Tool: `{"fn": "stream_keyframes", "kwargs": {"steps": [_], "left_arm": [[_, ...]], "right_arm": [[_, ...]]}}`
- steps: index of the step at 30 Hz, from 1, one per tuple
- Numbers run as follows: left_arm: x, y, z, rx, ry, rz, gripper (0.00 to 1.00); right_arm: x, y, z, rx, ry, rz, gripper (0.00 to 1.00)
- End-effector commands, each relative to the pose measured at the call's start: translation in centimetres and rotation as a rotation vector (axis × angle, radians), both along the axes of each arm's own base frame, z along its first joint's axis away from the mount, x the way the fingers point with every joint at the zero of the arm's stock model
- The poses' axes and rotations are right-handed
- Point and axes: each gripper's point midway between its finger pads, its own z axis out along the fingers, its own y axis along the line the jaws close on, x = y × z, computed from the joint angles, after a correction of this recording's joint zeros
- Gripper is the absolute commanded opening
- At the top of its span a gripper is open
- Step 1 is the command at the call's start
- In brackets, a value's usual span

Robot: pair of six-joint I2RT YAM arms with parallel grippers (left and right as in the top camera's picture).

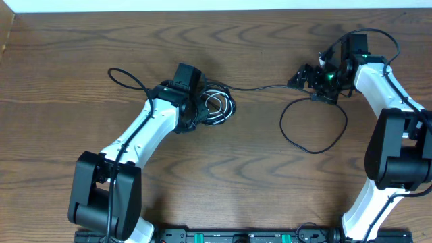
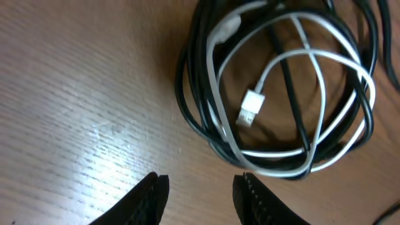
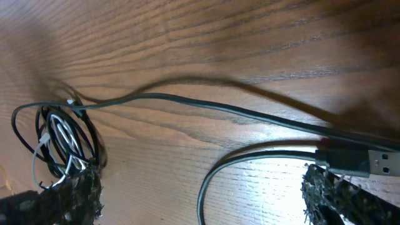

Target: Untangle cables

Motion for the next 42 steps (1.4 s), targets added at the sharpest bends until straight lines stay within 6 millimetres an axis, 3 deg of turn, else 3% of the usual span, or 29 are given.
{"fn": "stream_keyframes", "kwargs": {"steps": [1,9,13,16,21,28,30,32,34,35,36,39,42], "left_arm": [[0.1,0.8,-0.8,0.051,0.004,0.026,0.39],[0.2,1.5,-1.3,0.078,0.003,0.034,0.39],[1.4,1.0,0.2,0.012,-0.017,-0.054,0.4],[2.2,1.8,1.4,0.01,-0.026,-0.031,0.4],[2.3,4.2,1.6,0.002,0.001,0.031,0.41],[3.5,4.9,5.4,-0.46,-0.005,0.05,0.43],[3.3,6.2,5.2,-0.449,0.002,0.08,0.43],[2.7,7.7,4.6,-0.4,0.029,0.11,0.43],[2.1,9.2,3.6,-0.302,0.059,0.142,0.43],[2.0,9.6,3.3,-0.275,0.066,0.147,0.44],[1.9,9.8,3.1,-0.249,0.069,0.149,0.43],[1.9,10.2,2.6,-0.216,0.071,0.152,0.43],[2.0,10.9,2.3,-0.175,0.067,0.161,0.43]], "right_arm": [[0.4,0.1,0.3,-0.005,-0.018,0.016,0.99],[0.4,0.1,0.3,-0.005,-0.018,0.016,0.99],[0.4,0.1,0.3,-0.005,-0.018,0.016,0.99],[0.4,0.1,0.3,-0.005,-0.018,0.016,0.99],[0.4,0.1,0.3,-0.005,-0.018,0.016,0.99],[1.2,0.3,0.6,0.013,-0.054,0.013,0.99],[1.7,1.5,1.7,0.093,-0.09,0.033,0.94],[1.6,3.9,3.3,0.218,-0.13,0.101,0.48],[1.0,5.8,3.8,0.264,-0.125,0.148,0.24],[0.6,6.5,3.7,0.262,-0.118,0.165,0.2],[0.2,7.6,3.7,0.26,-0.117,0.201,0.19],[-1.4,12.2,3.3,0.23,-0.132,0.33,0.4],[-2.1,15.3,1.7,0.068,-0.168,0.407,0.48]]}}
